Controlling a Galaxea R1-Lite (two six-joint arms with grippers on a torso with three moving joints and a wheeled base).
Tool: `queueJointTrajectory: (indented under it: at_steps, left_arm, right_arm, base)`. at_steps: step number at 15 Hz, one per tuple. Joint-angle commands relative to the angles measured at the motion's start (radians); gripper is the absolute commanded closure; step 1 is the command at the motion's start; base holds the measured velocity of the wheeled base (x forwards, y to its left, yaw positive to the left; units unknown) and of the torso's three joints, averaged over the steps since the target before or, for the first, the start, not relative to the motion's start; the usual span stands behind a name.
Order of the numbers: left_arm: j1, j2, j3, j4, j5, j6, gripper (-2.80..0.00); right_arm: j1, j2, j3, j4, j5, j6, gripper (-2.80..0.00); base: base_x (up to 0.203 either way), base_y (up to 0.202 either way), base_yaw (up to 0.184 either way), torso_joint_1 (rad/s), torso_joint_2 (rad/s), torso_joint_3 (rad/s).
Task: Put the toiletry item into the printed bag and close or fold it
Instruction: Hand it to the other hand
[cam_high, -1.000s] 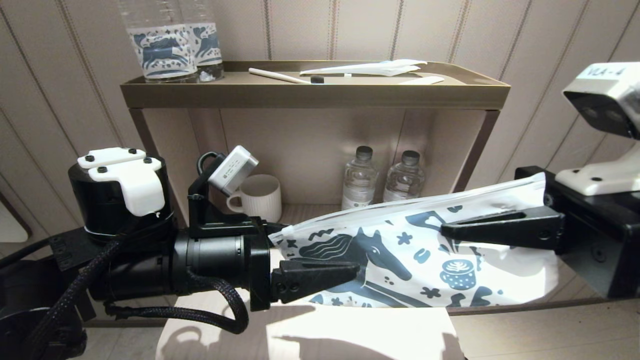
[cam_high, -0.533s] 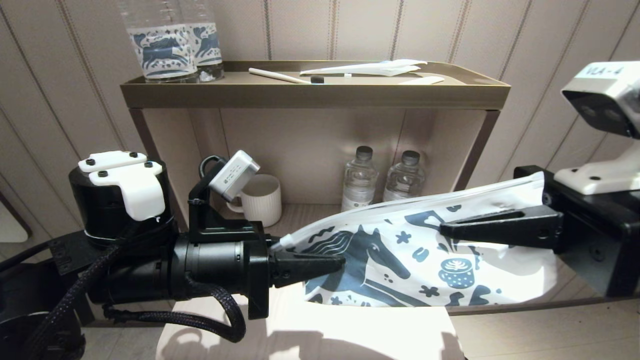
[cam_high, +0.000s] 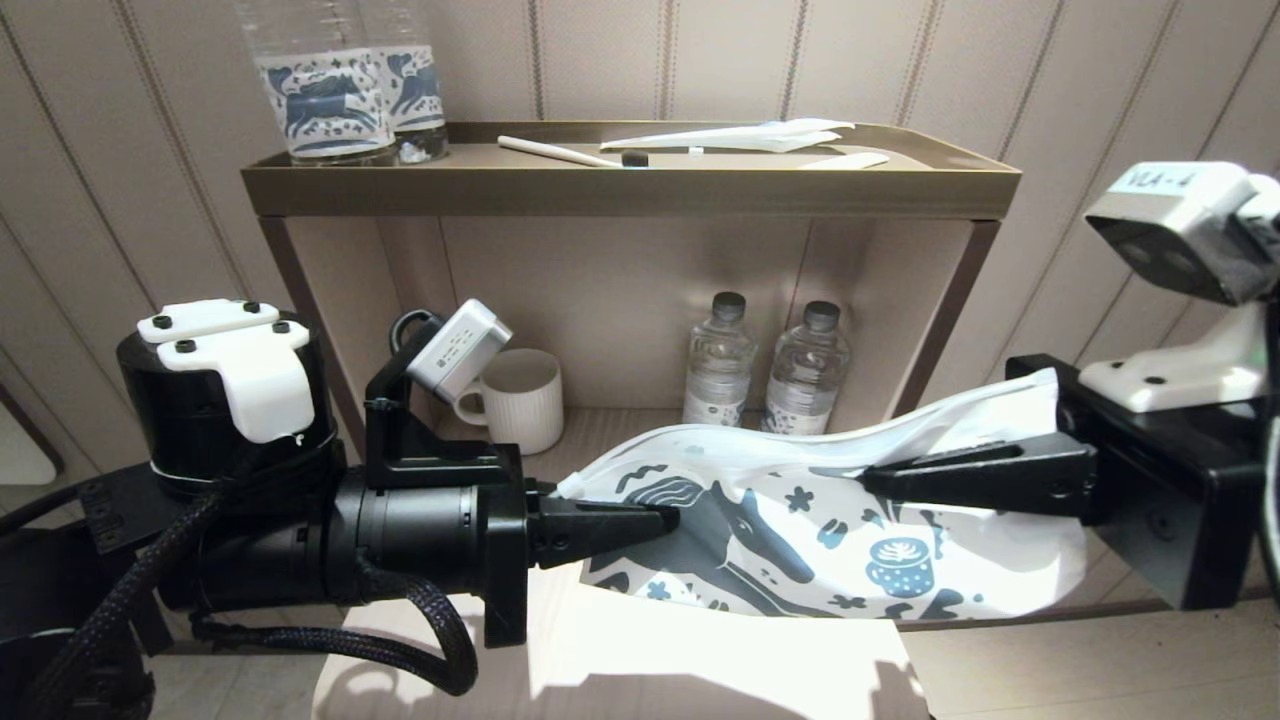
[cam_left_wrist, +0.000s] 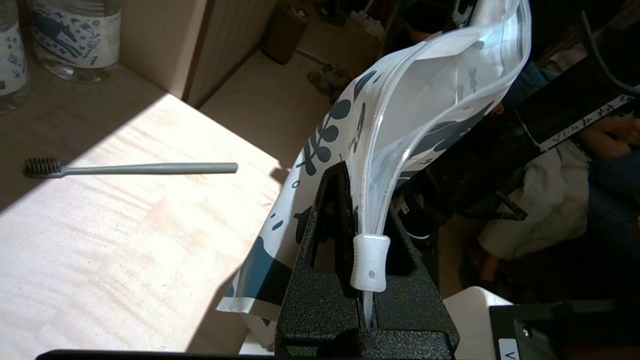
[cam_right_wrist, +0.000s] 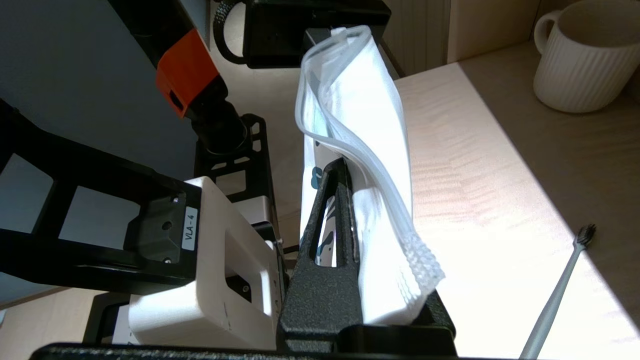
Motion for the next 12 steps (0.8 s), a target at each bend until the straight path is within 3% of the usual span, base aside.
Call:
queueJointTrajectory:
  at_steps: [1,7,12]
  left_arm:
    - [0.000,0.000,0.002,-0.003,-0.003,-0.002,0.00]
    - [-0.001,0.012,0.008,0.047,-0.003,0.063,0.00]
    - [-0.008,0.041,0.002,0.058,-0.003,0.070,0.00]
  right_arm:
    - [-0.006,0.020,0.015,0.000,0.004,-0.002,0.00]
    - [-0.005,0.036,0.028,0.000,-0.010,-0.006,0.00]
    - [0.030,0.078,0.019,0.000,-0.010,-0.004,0.00]
  base:
    - [0.000,0.000,0.000,0.000,0.00,0.000]
    - [0.000,0.000,0.000,0.000,0.00,0.000]
    - [0.000,0.000,0.000,0.000,0.00,0.000]
